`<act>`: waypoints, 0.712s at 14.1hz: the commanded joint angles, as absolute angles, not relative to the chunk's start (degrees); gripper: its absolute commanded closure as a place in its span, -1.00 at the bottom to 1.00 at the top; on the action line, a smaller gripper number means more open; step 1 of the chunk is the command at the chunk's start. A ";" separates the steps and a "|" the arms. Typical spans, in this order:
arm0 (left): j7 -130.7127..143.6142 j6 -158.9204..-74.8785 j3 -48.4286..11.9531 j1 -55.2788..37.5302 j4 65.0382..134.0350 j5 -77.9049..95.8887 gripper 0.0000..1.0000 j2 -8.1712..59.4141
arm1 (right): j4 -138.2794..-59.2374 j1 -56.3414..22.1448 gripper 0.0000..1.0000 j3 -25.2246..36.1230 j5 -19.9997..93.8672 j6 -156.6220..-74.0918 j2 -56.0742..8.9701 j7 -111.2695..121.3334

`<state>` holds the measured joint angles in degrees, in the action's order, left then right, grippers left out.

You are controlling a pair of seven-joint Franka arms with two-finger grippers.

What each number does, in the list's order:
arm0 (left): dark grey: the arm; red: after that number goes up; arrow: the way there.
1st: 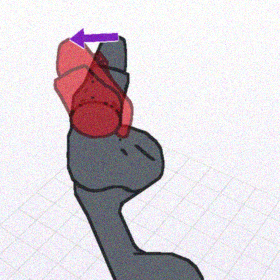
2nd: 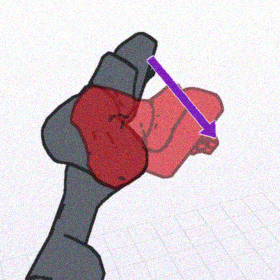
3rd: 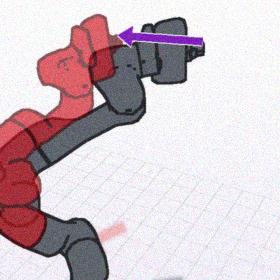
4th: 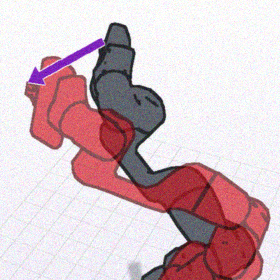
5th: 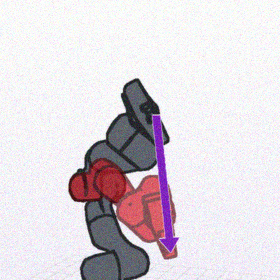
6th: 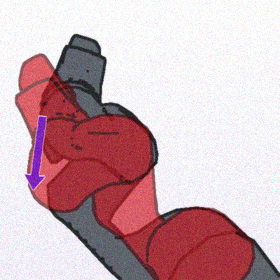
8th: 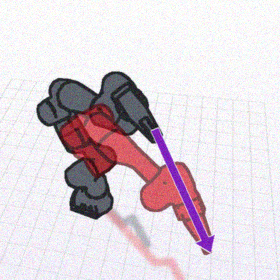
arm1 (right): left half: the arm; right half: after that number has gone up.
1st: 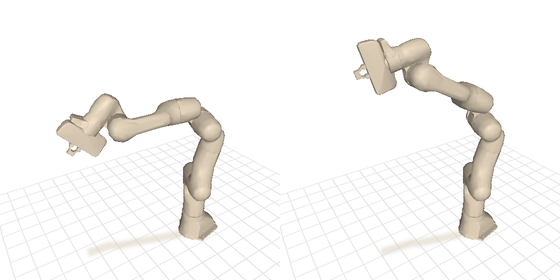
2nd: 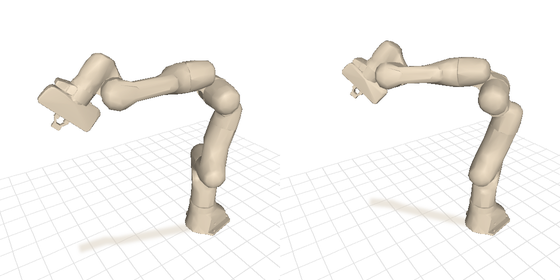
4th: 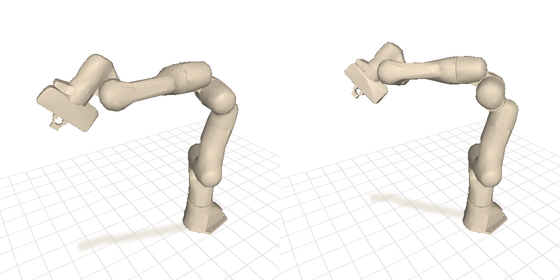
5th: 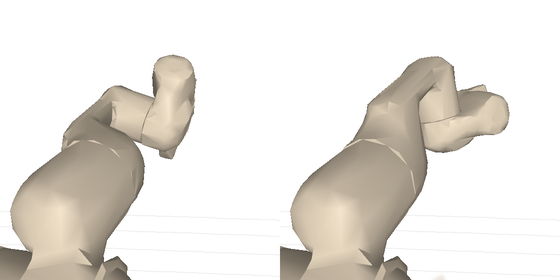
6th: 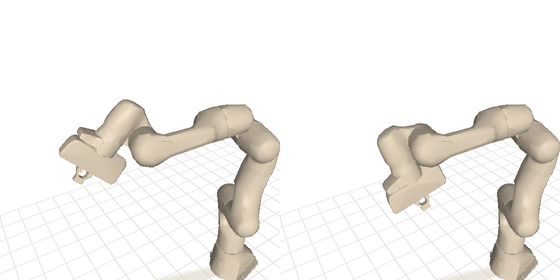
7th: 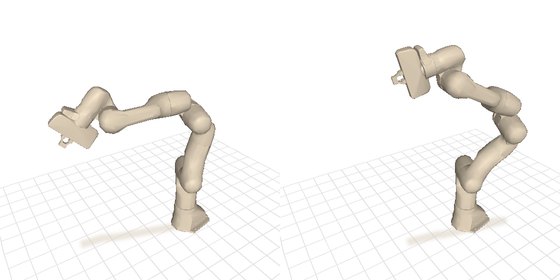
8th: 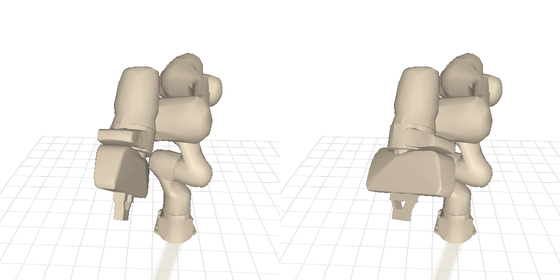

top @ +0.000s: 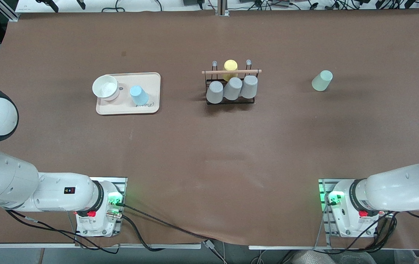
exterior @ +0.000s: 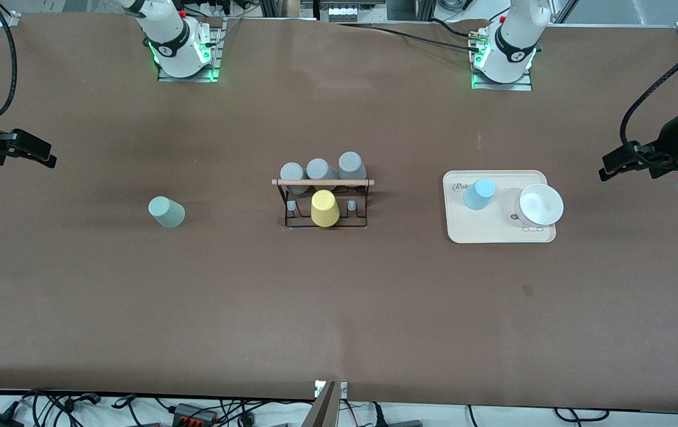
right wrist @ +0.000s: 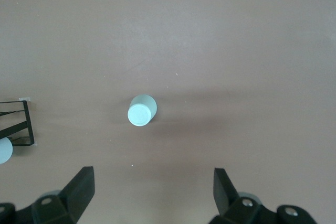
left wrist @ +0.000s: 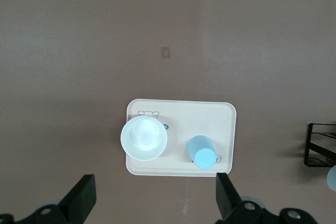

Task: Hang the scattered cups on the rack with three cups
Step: 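Reach the left gripper down to the light blue cup on the tray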

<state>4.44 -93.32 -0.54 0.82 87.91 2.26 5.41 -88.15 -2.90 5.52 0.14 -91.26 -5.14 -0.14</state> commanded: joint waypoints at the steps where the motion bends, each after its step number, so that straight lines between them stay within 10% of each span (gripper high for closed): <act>1: 4.22 -93.08 -0.79 1.23 88.68 1.49 -1.00 4.31 | -87.71 -2.37 -1.00 5.36 1.14 -90.18 -4.92 -1.05; 10: 5.27 -92.64 -0.79 1.06 88.07 1.67 -1.00 7.46 | -91.13 -2.99 -1.00 5.10 1.23 -91.49 -6.59 -1.23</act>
<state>4.50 -93.21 -0.53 1.05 88.39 2.26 6.07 -89.24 -3.09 5.30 0.43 -90.78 -6.62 -0.21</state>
